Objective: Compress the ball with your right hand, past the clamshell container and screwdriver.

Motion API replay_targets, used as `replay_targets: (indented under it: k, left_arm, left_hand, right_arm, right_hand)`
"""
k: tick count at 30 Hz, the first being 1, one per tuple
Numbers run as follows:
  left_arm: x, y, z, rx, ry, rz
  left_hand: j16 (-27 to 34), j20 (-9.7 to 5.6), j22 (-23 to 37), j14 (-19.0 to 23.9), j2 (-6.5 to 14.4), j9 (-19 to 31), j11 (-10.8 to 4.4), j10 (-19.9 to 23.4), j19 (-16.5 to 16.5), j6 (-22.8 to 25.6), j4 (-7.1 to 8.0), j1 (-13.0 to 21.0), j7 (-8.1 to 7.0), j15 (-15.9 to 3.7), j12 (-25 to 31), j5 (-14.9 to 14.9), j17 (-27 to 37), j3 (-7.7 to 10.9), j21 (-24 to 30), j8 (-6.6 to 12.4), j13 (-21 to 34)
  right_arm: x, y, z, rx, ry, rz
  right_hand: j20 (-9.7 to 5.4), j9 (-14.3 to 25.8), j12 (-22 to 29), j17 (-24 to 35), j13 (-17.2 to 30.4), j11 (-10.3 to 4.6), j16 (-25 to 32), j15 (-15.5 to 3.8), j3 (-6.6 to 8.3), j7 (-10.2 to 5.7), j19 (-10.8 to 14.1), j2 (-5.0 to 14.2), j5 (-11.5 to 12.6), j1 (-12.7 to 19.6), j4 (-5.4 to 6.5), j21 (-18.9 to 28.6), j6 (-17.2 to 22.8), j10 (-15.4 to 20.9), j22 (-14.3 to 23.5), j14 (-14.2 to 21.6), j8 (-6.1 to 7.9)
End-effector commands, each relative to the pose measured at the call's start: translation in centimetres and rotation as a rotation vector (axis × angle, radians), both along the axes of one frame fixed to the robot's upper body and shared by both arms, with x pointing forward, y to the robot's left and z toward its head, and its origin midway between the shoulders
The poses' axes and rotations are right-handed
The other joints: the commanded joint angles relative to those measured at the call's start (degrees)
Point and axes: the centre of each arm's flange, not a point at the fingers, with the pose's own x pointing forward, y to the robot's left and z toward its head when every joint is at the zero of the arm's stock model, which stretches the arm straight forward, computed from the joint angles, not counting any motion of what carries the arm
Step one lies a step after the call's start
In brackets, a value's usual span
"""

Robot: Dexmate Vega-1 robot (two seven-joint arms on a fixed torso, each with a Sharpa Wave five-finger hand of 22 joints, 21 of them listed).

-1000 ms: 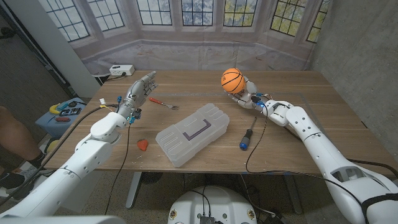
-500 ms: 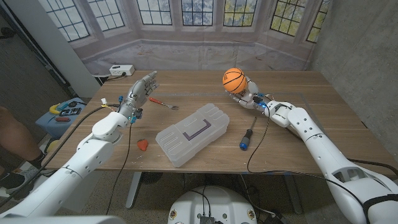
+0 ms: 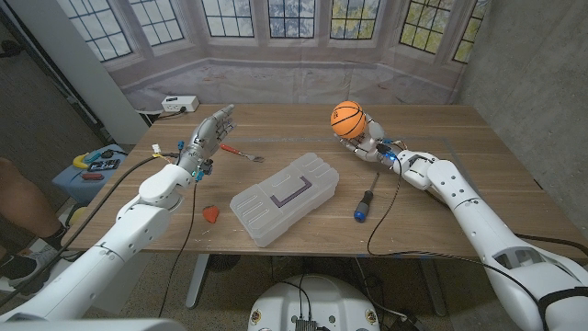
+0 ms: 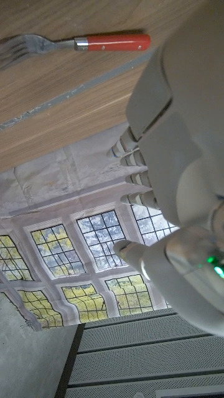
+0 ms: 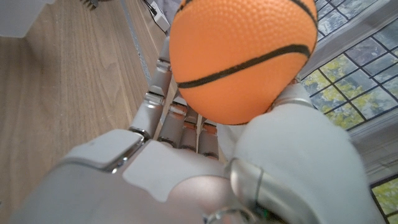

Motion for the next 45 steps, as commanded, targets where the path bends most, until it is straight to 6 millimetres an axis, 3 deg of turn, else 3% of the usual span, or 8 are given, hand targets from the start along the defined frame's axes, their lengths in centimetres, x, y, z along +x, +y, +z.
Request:
replay_targets:
  k: [1,17,26,33,45]
  left_arm:
    - [0.1,-0.4,0.2,0.005,0.004,-0.001]
    - [0.1,-0.5,0.5,0.01,0.0,-0.006]
    - [-0.4,-0.1,0.2,0.009,-0.003,0.002]
    - [-0.9,0.1,0.0,0.01,-0.001,0.009]
    - [-1.0,-0.1,0.0,0.011,-0.002,0.005]
  left_hand:
    - [0.13,0.68,0.31,-0.03,0.18,0.17,0.51,-0.28,0.02,-0.04,-0.27,-0.62,-0.25,0.36,0.23,0.51,0.04,0.02,0.02,-0.22,0.17]
    - [0.13,0.71,0.31,-0.05,0.23,0.17,0.55,-0.37,0.03,-0.13,-0.29,-0.61,-0.21,0.42,0.21,0.52,0.04,0.08,0.03,-0.21,0.17]
    - [0.16,0.74,0.31,-0.01,0.28,0.17,0.45,-0.26,0.03,-0.02,-0.26,-0.63,-0.22,0.36,0.26,0.52,0.05,0.1,0.03,-0.15,0.17]
    - [0.17,0.77,0.31,-0.01,0.3,0.17,0.48,-0.28,0.01,0.04,-0.22,-0.66,-0.2,0.4,0.25,0.51,0.06,0.12,0.03,-0.12,0.17]
    - [0.18,0.7,0.31,0.02,0.35,0.17,0.53,-0.27,0.0,-0.03,-0.19,-0.66,-0.21,0.35,0.26,0.53,0.07,0.21,0.03,-0.13,0.17]
  right_arm:
    - [0.3,-0.1,0.0,-0.007,-0.009,0.023]
    - [0.3,-0.1,-0.1,0.0,-0.012,0.016]
    - [0.2,0.0,-0.2,0.011,-0.029,0.029]
    - [0.3,0.2,-0.4,0.022,-0.043,0.048]
    - [0.1,-0.2,-0.5,0.037,-0.053,0.051]
  right_hand:
    - [0.9,0.23,-0.36,-0.19,0.03,0.46,-0.24,0.38,-0.51,0.08,-0.11,2.06,-0.06,0.67,0.36,-0.45,-0.62,-0.6,0.07,-0.61,-0.38]
    - [1.6,0.43,-0.97,-1.09,0.28,1.05,-0.53,1.46,-2.16,0.46,-0.7,1.0,0.15,-3.21,1.44,-1.15,-1.61,-1.86,0.06,-2.13,-1.0]
    - [2.69,0.35,-1.84,-2.09,0.0,1.68,-0.97,2.8,-2.81,0.74,-1.15,0.53,0.61,-4.82,1.74,-1.79,-4.11,-3.11,0.01,-3.92,-2.28]
    - [3.54,0.09,-3.46,-3.42,-0.7,2.35,-1.49,4.83,-3.11,0.94,-1.69,0.04,0.89,-5.35,1.4,-2.64,-5.14,-5.23,-0.07,-7.12,-2.94]
    - [4.15,-0.12,-5.31,-4.76,-1.61,2.6,-1.3,6.4,-3.21,0.91,-2.2,-0.15,0.99,-5.64,1.09,-3.42,-5.49,-7.13,-0.1,-8.67,-3.09]
